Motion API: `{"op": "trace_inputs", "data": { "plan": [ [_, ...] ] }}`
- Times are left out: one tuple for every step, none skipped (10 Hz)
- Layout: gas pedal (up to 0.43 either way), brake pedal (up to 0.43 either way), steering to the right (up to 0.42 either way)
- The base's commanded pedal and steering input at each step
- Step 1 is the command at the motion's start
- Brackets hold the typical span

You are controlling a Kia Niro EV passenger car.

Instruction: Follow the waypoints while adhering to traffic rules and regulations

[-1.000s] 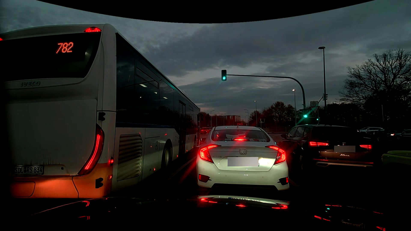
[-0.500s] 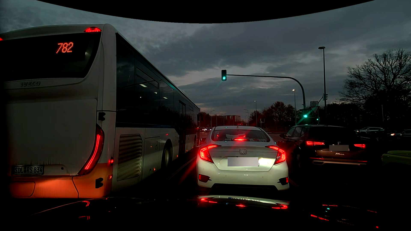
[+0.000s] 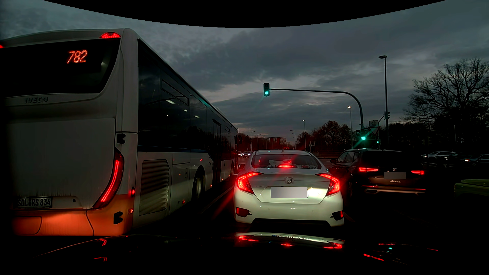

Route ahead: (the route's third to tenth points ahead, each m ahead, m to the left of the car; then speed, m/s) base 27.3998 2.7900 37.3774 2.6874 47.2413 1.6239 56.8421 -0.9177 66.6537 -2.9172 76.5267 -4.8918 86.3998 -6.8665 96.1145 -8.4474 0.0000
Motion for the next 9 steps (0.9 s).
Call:
{"op": "trace_inputs", "data": {
  "plan": [
    [0.000, 0.213, 0.014],
    [0.000, 0.207, 0.013],
    [0.000, 0.201, 0.013],
    [0.000, 0.122, 0.013],
    [0.000, 0.000, 0.014],
    [0.000, 0.000, 0.013],
    [0.000, 0.000, 0.013],
    [0.000, 0.000, 0.014],
    [0.000, 0.000, 0.013]
  ]
}}
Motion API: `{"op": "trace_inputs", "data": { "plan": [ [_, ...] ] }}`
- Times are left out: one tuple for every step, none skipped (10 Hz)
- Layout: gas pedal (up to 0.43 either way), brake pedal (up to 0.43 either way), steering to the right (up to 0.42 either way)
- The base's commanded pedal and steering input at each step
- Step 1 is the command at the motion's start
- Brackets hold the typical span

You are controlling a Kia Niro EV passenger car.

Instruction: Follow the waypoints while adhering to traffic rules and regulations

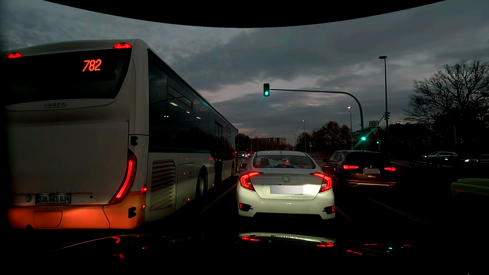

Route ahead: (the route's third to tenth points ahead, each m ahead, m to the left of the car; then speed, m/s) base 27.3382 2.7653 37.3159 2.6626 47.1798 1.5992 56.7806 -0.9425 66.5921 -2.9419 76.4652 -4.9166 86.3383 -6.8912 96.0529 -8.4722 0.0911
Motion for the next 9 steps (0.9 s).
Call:
{"op": "trace_inputs", "data": {
  "plan": [
    [0.020, 0.000, 0.013],
    [0.169, 0.000, 0.014],
    [0.189, 0.000, 0.013],
    [0.189, 0.000, 0.013],
    [0.189, 0.000, 0.013],
    [0.197, 0.000, 0.013],
    [0.209, 0.000, 0.013],
    [0.220, 0.000, 0.014],
    [0.228, 0.000, 0.014]
  ]
}}
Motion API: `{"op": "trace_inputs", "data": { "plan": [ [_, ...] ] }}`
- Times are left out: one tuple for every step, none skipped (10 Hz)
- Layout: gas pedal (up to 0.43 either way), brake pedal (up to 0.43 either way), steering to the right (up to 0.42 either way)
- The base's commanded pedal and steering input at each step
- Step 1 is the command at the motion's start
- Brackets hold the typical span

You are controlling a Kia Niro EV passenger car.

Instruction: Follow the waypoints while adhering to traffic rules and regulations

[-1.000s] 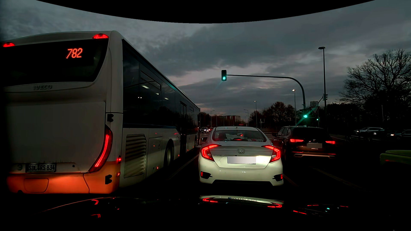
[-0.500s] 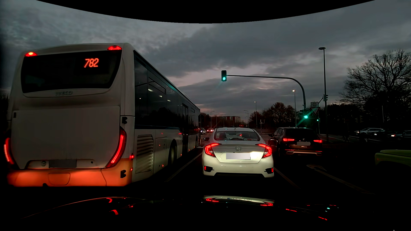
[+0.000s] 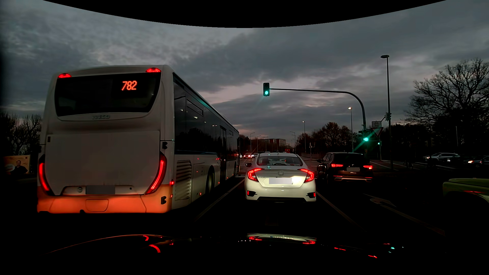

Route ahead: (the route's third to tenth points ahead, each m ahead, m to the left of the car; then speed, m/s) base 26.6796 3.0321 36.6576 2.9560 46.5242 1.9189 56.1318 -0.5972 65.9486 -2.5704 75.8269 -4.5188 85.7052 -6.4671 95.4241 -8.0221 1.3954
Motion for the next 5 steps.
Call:
{"op": "trace_inputs", "data": {
  "plan": [
    [0.228, 0.000, 0.014],
    [0.228, 0.000, 0.015],
    [0.240, 0.000, 0.016],
    [0.240, 0.000, 0.018],
    [0.240, 0.000, 0.020]
  ]
}}
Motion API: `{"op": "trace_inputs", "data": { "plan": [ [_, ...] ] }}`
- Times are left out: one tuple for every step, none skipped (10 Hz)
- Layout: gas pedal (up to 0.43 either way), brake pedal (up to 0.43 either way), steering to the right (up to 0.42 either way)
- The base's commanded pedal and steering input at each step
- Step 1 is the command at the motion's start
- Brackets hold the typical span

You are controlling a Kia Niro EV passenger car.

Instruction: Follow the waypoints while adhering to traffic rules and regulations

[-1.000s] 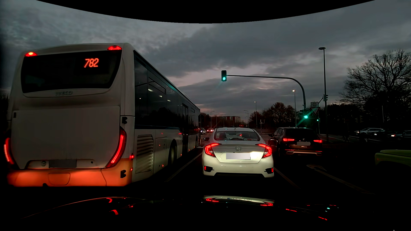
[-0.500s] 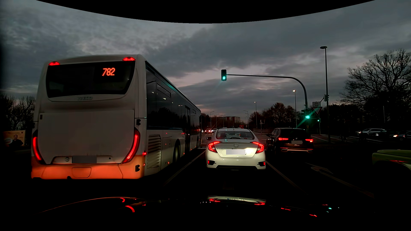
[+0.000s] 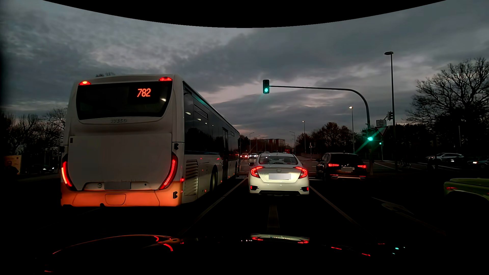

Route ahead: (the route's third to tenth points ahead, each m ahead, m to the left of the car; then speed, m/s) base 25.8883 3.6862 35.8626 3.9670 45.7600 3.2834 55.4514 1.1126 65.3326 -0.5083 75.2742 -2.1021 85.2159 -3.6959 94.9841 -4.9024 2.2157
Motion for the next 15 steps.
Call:
{"op": "trace_inputs", "data": {
  "plan": [
    [0.248, 0.000, 0.023],
    [0.248, 0.000, 0.023],
    [0.260, 0.000, 0.023],
    [0.260, 0.000, 0.023],
    [0.260, 0.000, 0.023],
    [0.268, 0.000, 0.024],
    [0.268, 0.000, 0.024],
    [0.268, 0.000, 0.025],
    [0.260, 0.000, 0.026],
    [0.260, 0.000, 0.027],
    [0.248, 0.000, 0.027],
    [0.248, 0.000, 0.027],
    [0.248, 0.000, 0.027],
    [0.220, 0.000, 0.027],
    [0.189, 0.000, 0.027]
  ]
}}
